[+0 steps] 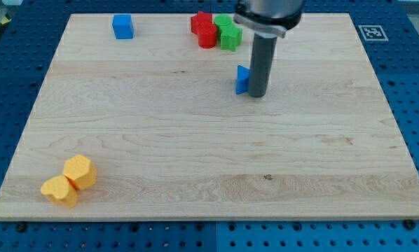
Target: Push the blue triangle to the top right of the board
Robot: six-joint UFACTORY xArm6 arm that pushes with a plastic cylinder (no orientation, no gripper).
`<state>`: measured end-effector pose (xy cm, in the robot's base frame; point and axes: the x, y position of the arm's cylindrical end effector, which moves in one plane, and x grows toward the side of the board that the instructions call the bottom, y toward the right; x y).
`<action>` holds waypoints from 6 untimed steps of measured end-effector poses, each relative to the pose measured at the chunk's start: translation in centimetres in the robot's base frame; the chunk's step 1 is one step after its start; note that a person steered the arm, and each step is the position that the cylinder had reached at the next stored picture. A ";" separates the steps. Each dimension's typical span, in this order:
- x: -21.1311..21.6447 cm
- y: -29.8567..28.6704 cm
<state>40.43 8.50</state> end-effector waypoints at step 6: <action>0.2 -5.5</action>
<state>40.68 3.00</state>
